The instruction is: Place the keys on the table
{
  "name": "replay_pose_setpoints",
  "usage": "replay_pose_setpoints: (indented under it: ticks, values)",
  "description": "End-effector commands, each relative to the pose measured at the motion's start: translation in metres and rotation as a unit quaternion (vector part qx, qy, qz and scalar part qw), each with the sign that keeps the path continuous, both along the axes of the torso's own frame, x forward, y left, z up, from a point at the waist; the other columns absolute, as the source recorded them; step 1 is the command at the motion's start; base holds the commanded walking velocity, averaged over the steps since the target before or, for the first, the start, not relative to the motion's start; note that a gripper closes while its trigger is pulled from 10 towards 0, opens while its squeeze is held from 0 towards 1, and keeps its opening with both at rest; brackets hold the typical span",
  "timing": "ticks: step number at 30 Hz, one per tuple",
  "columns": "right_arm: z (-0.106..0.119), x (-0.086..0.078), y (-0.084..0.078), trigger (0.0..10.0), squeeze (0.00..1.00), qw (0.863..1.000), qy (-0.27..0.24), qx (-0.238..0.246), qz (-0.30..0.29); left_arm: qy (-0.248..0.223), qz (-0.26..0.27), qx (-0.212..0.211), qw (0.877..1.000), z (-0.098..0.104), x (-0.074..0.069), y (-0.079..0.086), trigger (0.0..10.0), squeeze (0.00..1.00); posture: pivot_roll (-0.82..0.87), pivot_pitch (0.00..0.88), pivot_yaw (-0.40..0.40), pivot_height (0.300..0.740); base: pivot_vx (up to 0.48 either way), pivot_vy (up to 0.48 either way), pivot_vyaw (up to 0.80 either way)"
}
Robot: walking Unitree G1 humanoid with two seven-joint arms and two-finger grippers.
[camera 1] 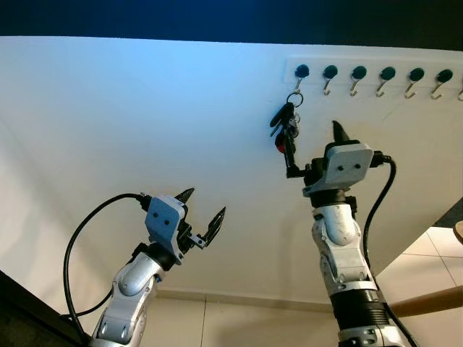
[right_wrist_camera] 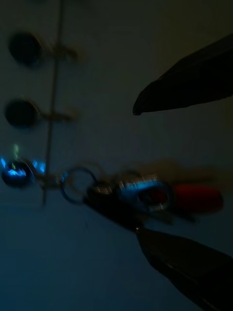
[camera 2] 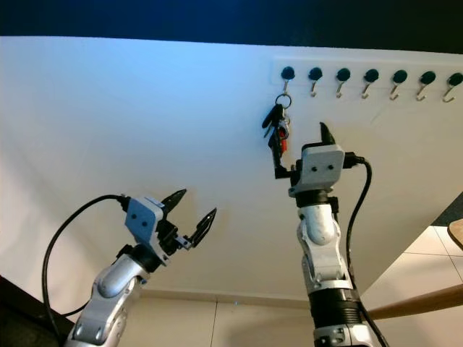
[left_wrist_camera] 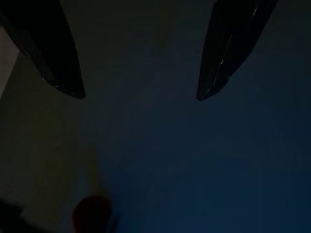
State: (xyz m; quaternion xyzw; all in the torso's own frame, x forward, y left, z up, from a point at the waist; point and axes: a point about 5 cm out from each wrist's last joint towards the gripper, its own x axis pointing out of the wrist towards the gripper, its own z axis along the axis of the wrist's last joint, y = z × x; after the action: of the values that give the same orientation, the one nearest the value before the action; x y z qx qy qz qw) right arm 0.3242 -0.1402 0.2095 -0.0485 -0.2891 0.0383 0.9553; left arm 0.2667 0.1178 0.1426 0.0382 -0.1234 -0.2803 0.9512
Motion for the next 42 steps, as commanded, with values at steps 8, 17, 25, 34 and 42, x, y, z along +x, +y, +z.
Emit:
replay_pose_setpoints:
  ticks: [8,17,25,34,42]
  values:
    - [-0.002,0.009,0.005,10.0,0.00,0.999,0.025,-0.008,0.028,-0.024,-0.053,-0.077,0.995,0.027,-0.005,-0.014,10.0,0.00,0.02,0.048,-0.014,0.740,0.000,0.000,0.00]
    - [-0.001,0.016,0.002,10.0,0.00,0.999,0.030,-0.009,0.030,-0.039,-0.111,-0.120,0.986,0.050,-0.009,-0.025,10.0,0.00,0.02,0.050,-0.013,0.740,0.000,0.000,0.00]
    - [0.000,0.020,0.006,7.6,0.00,0.998,0.029,-0.004,0.053,-0.044,-0.115,-0.122,0.985,0.057,-0.010,-0.026,10.0,0.00,0.02,0.051,-0.013,0.740,0.000,0.000,0.00]
    - [0.002,0.021,0.008,0.0,0.00,0.998,0.020,0.000,0.067,-0.045,-0.110,-0.124,0.985,0.059,-0.009,-0.024,10.0,0.00,0.02,0.050,-0.016,0.740,0.000,0.000,0.00]
    - [0.002,0.021,0.007,0.0,0.00,0.998,0.017,0.003,0.068,-0.046,-0.110,-0.125,0.985,0.060,-0.009,-0.025,10.0,0.00,0.02,0.050,-0.015,0.740,0.000,0.000,0.00]
